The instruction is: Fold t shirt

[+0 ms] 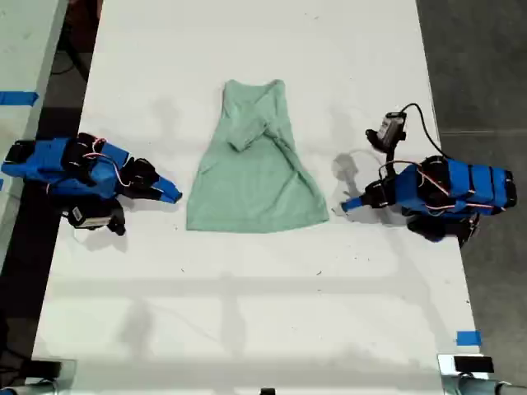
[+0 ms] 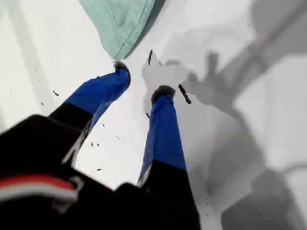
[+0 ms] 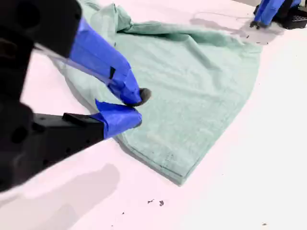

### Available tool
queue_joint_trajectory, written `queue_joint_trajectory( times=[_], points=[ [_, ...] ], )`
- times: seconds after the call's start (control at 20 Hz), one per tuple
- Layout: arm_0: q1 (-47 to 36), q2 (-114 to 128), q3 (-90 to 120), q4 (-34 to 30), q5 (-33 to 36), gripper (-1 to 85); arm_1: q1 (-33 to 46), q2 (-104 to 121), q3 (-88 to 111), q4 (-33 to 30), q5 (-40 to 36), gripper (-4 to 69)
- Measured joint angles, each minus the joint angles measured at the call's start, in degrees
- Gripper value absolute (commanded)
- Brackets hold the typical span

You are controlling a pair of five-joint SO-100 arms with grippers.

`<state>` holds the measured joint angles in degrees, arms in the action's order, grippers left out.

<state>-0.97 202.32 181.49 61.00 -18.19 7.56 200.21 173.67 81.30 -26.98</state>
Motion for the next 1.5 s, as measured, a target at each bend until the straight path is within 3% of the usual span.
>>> queue_joint_trajectory(
  times=[0.1,0.2,0.25,0.4,0.65,0.75,0.9,0.95,1.05,1.15,1.3,1.45,1.5],
  points=[
    [-1.3,0.0,1.1,0.5,2.7,2.9,-2.5,0.1,0.2,-1.7,3.3,4.0],
    [-4.2,0.0,2.0,0.5,10.4,2.9,-4.2,0.1,0.2,-2.3,15.4,3.7],
    [-4.0,0.0,2.0,0.5,11.5,2.9,-4.0,0.1,0.2,-2.4,17.4,2.0],
    [-4.8,0.0,2.0,0.5,12.2,3.0,-4.4,0.1,0.2,-2.4,19.6,1.6],
    [-4.9,0.0,2.0,0.5,12.4,3.2,-3.6,-12.4,-12.4,4.2,21.0,1.2],
    [-6.9,0.0,2.0,0.5,12.7,2.9,-3.4,-30.5,-25.7,4.9,20.9,23.8],
    [-7.9,0.0,2.0,0.5,12.7,2.8,-3.4,-58.8,-45.9,5.2,18.6,33.8],
    [-7.8,0.0,2.0,0.5,12.7,2.7,-3.3,-65.0,-49.6,4.7,17.5,34.5],
    [-7.8,0.0,2.0,0.5,12.7,2.9,-1.9,-72.1,-51.0,1.5,15.7,42.7],
    [-7.8,0.0,2.0,0.5,12.7,2.9,-0.8,-77.4,-51.0,-5.4,13.8,40.0],
    [-7.8,0.0,2.0,0.5,12.7,2.7,-0.3,-86.9,-51.0,-13.3,11.9,30.2],
    [-7.8,0.0,2.0,0.5,12.7,2.6,2.0,-93.5,-51.0,-18.7,10.9,25.2],
    [-7.8,0.0,2.0,0.5,12.7,2.7,2.5,-94.6,-51.0,-19.6,10.5,18.1]
  ],
)
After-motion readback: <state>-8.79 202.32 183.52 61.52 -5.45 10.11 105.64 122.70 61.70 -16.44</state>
